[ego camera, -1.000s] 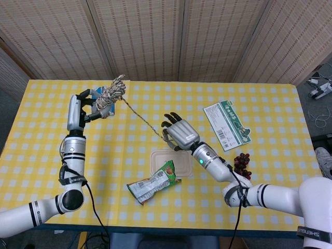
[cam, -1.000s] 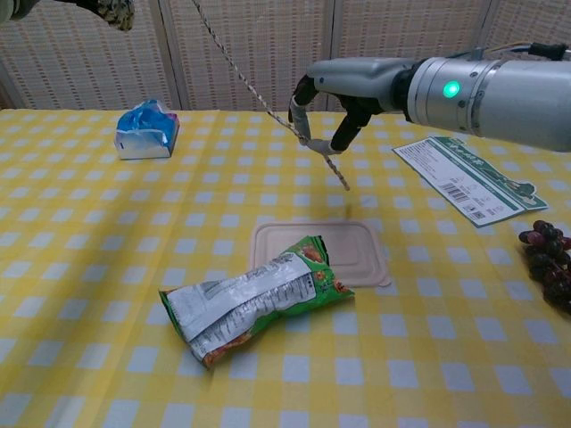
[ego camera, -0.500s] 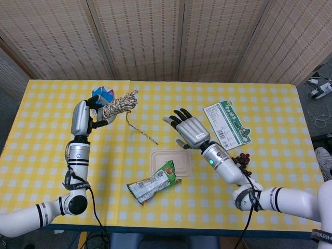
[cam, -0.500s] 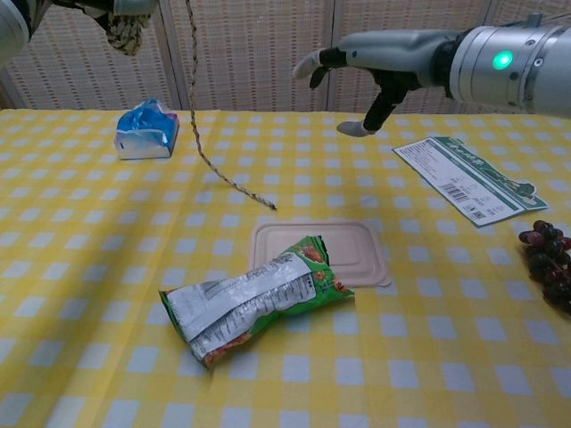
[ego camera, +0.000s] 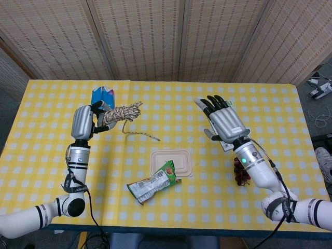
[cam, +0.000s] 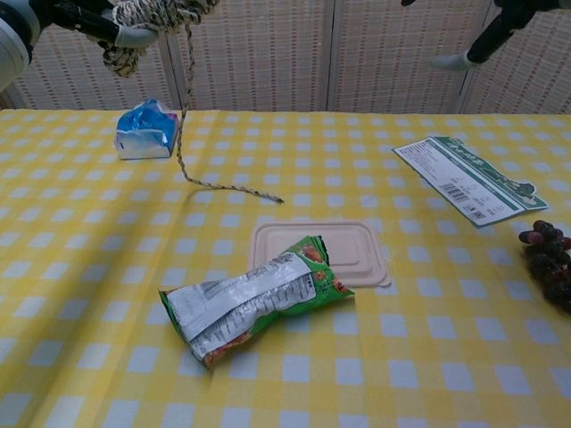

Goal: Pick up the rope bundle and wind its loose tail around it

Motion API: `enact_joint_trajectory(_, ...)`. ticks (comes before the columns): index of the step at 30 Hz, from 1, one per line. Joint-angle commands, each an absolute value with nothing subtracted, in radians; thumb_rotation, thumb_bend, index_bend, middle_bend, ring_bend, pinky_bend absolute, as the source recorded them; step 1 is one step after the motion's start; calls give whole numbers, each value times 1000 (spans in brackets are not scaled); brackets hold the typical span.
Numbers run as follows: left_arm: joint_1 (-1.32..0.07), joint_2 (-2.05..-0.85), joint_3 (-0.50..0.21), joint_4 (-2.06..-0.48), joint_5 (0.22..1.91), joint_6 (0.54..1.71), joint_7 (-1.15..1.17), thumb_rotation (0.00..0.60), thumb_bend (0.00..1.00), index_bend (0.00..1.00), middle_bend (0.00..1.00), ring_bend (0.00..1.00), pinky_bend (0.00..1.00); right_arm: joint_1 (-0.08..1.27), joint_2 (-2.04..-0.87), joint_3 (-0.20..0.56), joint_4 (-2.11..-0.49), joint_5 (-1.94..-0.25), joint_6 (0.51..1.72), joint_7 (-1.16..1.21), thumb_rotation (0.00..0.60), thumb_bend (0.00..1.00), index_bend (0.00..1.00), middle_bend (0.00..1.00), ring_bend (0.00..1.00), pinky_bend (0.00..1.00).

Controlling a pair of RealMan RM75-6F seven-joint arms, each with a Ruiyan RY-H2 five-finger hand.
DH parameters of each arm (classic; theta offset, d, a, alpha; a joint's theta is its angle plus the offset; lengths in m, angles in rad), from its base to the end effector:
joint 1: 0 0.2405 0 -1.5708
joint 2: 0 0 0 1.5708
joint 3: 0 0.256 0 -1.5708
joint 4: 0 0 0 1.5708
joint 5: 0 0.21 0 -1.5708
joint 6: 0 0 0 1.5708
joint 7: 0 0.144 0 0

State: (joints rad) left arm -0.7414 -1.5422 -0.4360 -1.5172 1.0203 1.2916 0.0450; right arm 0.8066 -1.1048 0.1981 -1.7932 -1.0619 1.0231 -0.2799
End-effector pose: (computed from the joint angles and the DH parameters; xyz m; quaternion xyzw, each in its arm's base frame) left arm -0.1133 0.3893 0.0777 -0.4841 -0.4448 -0.6085 0.4445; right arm -0.1203 -0.3605 0.1174 0.7248 -0.3261 0.4068 0.4503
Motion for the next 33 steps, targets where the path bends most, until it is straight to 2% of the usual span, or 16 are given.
enact_joint_trajectory(1, -739, -1539, -437, -1517, 1014, 1286, 53, 600, 270, 777, 905, 690, 501, 735, -1063, 162, -1845, -1105, 1095, -273, 600, 337, 0, 102, 10, 0)
enact_joint_trajectory(10, -730, -1532, -443, -1508, 1013, 1280, 60, 600, 270, 776, 905, 690, 501, 530, -1044, 60, -1885, -1229, 1325, -297, 600, 371, 0, 117, 10, 0)
enact_joint_trajectory(20, -714, -1524, -437, -1495, 1034, 1281, 48, 600, 270, 776, 905, 690, 501, 299, -1091, -55, -1830, -1375, 1536, -260, 600, 391, 0, 136, 10, 0)
enact_joint_trajectory(24, -709, -1523, -428, -1489, 1052, 1286, 50, 600, 270, 777, 905, 690, 501, 233, -1121, -73, -1796, -1408, 1590, -244, 600, 393, 0, 138, 10, 0)
enact_joint_trajectory(33, -703, -1522, -430, -1495, 1062, 1291, 53, 600, 270, 777, 905, 690, 501, 178, -1164, -71, -1764, -1448, 1594, -226, 600, 393, 0, 142, 10, 0)
